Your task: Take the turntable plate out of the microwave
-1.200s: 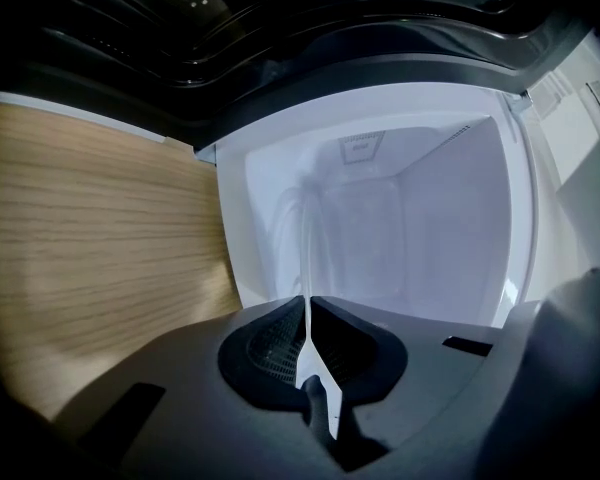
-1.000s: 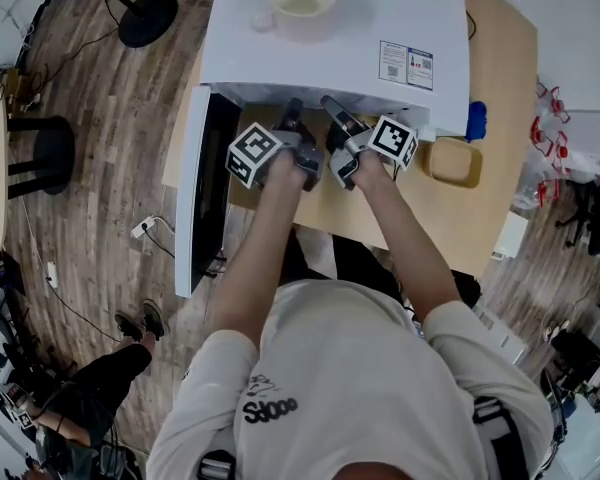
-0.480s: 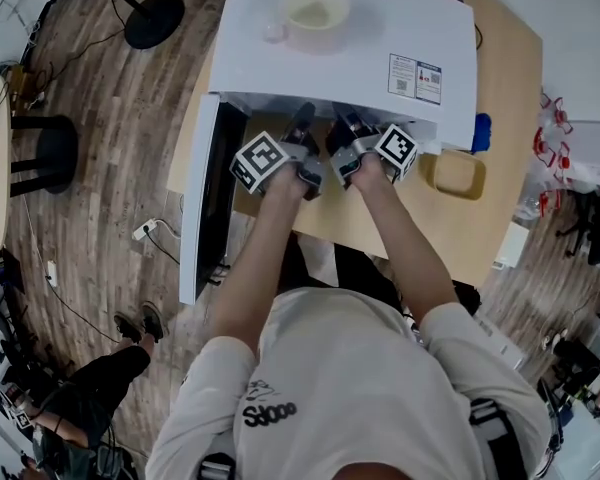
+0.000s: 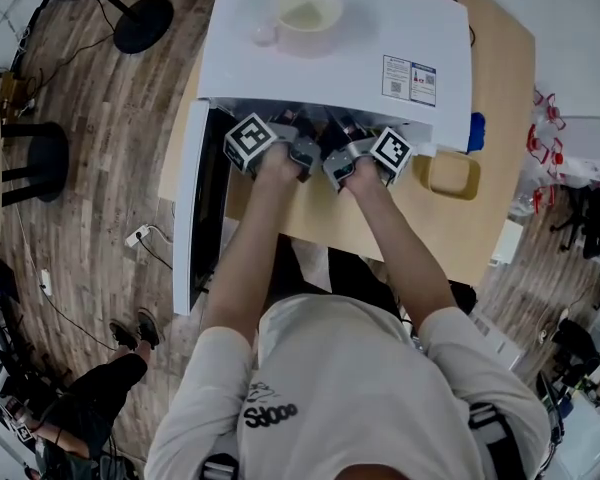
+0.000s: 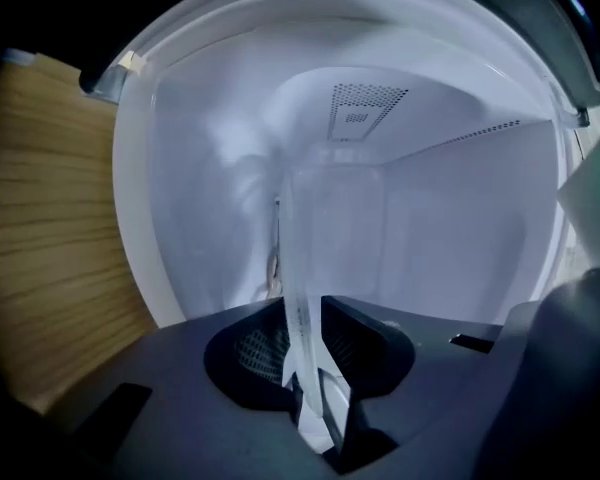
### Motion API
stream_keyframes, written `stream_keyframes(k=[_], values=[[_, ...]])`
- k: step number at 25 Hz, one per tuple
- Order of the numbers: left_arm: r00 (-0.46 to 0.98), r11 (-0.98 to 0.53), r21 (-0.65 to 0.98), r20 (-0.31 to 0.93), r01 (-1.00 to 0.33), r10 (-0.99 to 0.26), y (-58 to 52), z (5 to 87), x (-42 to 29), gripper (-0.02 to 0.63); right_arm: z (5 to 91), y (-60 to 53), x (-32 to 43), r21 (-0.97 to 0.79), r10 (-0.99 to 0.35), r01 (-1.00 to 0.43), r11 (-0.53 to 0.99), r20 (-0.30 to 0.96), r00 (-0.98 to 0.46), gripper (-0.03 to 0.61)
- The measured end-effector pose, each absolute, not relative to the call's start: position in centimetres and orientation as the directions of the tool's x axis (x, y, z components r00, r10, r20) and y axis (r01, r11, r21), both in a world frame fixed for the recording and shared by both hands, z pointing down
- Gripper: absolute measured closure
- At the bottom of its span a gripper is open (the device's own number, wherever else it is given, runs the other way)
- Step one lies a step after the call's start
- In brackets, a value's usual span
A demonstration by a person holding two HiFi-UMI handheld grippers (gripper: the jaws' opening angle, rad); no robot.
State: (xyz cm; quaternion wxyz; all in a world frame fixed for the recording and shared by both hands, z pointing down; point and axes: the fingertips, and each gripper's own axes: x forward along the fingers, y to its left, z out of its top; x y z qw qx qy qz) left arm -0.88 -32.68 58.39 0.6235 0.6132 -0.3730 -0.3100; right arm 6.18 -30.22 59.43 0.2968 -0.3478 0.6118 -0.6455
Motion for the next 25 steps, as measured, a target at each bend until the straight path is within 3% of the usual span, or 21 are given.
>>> stream_keyframes(k=[6,16,25], values=[[0.529,0.068,0.994,0.104,-0.087,-0.842,-32.6,59.1,-0.8,0.571,59.2,-30.2,6.3,-0.997,-0.808,-0.038,-0.067,0.077,-0.584,0.543],[0.522,-0.018,0.997,0.025,-0.077,-0.853,-31.7,57.7,-1.1,0.574,58.7,-29.3,5.9,-0.999,-0.799,-0.003,-0.035,0.030,-0.600,0.540],[0.499,-0.036,0.999,-0.026,-0.011,-0.866,-27.3,57.3,-1.5,0.572,57.4,-25.2,5.4,-0.998,-0.751,-0.062,0.031,0.017,-0.660,0.535]])
